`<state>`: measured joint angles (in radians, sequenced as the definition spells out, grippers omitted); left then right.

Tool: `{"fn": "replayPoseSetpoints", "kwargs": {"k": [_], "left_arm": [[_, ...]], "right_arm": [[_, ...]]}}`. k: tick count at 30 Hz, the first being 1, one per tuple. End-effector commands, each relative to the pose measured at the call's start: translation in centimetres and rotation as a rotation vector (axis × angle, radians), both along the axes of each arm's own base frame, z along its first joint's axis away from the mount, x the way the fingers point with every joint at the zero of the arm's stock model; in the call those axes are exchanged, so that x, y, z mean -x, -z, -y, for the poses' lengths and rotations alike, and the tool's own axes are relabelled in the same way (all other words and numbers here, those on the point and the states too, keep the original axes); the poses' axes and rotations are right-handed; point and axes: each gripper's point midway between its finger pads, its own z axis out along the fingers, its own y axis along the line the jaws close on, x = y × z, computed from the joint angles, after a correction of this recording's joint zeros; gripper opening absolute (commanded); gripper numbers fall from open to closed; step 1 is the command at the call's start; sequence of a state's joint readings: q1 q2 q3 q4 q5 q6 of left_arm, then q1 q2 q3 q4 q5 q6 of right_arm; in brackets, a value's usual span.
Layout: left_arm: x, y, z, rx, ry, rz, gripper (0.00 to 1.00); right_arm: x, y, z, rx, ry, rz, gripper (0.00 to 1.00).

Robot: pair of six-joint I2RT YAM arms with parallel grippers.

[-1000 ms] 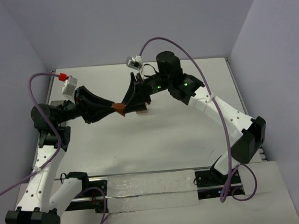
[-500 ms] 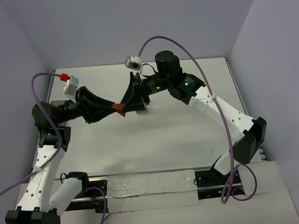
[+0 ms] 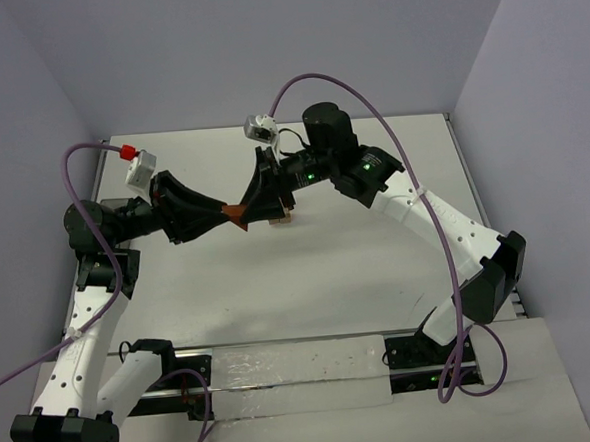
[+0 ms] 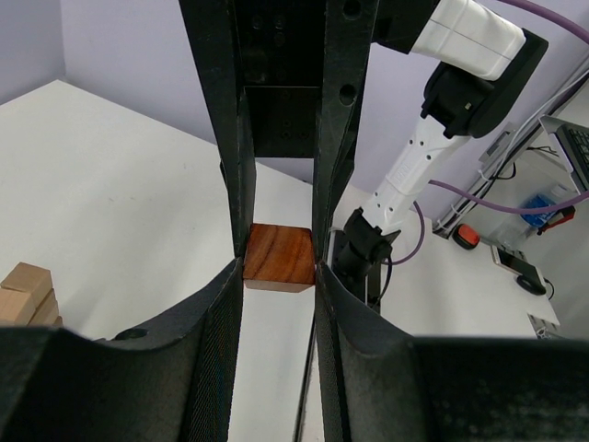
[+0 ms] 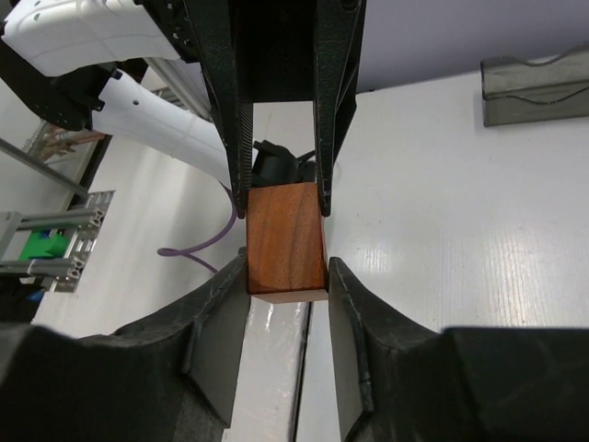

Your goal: Build the wood block tower

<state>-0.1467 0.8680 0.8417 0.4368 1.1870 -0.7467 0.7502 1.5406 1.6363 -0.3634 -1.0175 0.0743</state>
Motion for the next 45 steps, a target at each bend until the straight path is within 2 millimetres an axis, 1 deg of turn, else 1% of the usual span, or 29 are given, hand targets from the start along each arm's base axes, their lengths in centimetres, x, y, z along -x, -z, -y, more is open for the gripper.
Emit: {"fn": "replayPoseSetpoints", "kwargs": {"k": [1,2,3,4,5,6,7,8,10,12,14,15,17,18,20,21,22,24,27,28,29,31,32,35,40,45], "left_arm": [[-0.1,0.2,-0.2,-0.018,-0.009,0.012,0.02],[-0.3,0.2,-0.2,-0.020,-0.019,0.010,0.05],[-0.6,0.4,-0.2,-0.030,-0.033,-0.007,0.18],[-1.1,1.1,-0.3,-0.050,-0.050,-0.042,0.42],[-1.4,0.9,-0.4,-0.054,-0.066,-0.014,0.46],[-1.8,1.1,-0.4,-0.064,-0.080,-0.031,0.66],[-2.1,1.4,-0.6,-0.081,-0.105,-0.075,0.87],[-2.5,2.7,-1.0,-0.118,-0.124,-0.126,0.98],[-3.7,2.4,-1.9,-0.159,-0.176,-0.105,0.99],[-3.9,2.9,-2.6,-0.204,-0.155,-0.133,0.99],[-4.0,2.9,-3.5,-0.212,-0.137,-0.152,0.99],[-4.3,3.0,-4.2,-0.198,-0.106,-0.186,0.99],[-5.3,3.4,-5.4,-0.192,-0.109,-0.238,0.99],[-5.8,3.7,-5.8,-0.207,-0.132,-0.252,0.99],[-7.6,4.6,-6.9,-0.250,-0.202,-0.281,0.99],[-8.1,5.4,-7.3,-0.282,-0.225,-0.282,0.99],[-8.1,5.9,-7.4,-0.291,-0.223,-0.290,0.99],[-8.9,7.0,-8.0,-0.327,-0.275,-0.306,0.99],[-9.3,8.2,-8.4,-0.345,-0.309,-0.323,0.99],[-9.2,8.5,-8.4,-0.349,-0.310,-0.326,0.99],[-9.0,9.2,-8.3,-0.350,-0.300,-0.344,0.99],[-8.8,10.2,-8.3,-0.356,-0.282,-0.368,0.99],[-8.6,10.7,-8.3,-0.359,-0.274,-0.384,0.99],[-8.5,11.5,-8.3,-0.367,-0.261,-0.397,0.99],[-8.4,11.6,-8.2,-0.358,-0.255,-0.386,0.99],[-8.5,11.8,-8.1,-0.356,-0.250,-0.394,0.99]], "right_arm": [[0.1,-1.9,-0.1,-0.037,-0.001,0.056,0.36],[0.0,-1.9,-0.1,-0.037,0.001,0.063,0.34],[0.0,-1.9,0.0,-0.034,0.004,0.068,0.32],[-0.1,-1.7,0.1,-0.026,0.009,0.071,0.28],[-0.3,-1.8,0.2,-0.029,0.013,0.085,0.27],[-0.3,-1.5,0.5,-0.012,0.016,0.076,0.26],[-0.7,-1.5,0.7,-0.009,0.017,0.126,0.26],[-1.1,-0.7,1.2,0.029,0.026,0.126,0.25],[-2.2,0.8,2.2,0.105,0.037,0.181,0.25],[-3.7,2.4,3.4,0.205,0.052,0.277,0.24],[-5.3,3.3,3.7,0.261,0.065,0.356,0.23],[-6.1,5.1,4.3,0.332,0.066,0.363,0.20],[-8.3,7.3,5.1,0.432,0.083,0.437,0.12],[-9.0,8.0,5.3,0.463,0.088,0.463,0.09],[-10.9,9.9,5.9,0.533,0.105,0.496,0.08],[-11.7,10.5,6.1,0.558,0.112,0.501,0.08],[-11.9,11.4,6.1,0.580,0.107,0.485,0.08],[-13.6,11.6,6.3,0.604,0.118,0.500,0.08],[-15.2,12.1,6.2,0.632,0.127,0.514,0.08],[-15.6,13.0,6.2,0.657,0.116,0.506,0.09],[-16.4,12.7,6.2,0.670,0.122,0.539,0.09],[-17.3,13.4,6.2,0.704,0.106,0.557,0.09],[-17.7,13.3,6.3,0.713,0.103,0.579,0.09],[-18.5,14.3,6.6,0.763,0.083,0.605,0.10],[-18.9,15.6,6.9,0.799,0.031,0.639,0.12],[-19.1,16.0,6.8,0.804,0.003,0.650,0.14]]}}
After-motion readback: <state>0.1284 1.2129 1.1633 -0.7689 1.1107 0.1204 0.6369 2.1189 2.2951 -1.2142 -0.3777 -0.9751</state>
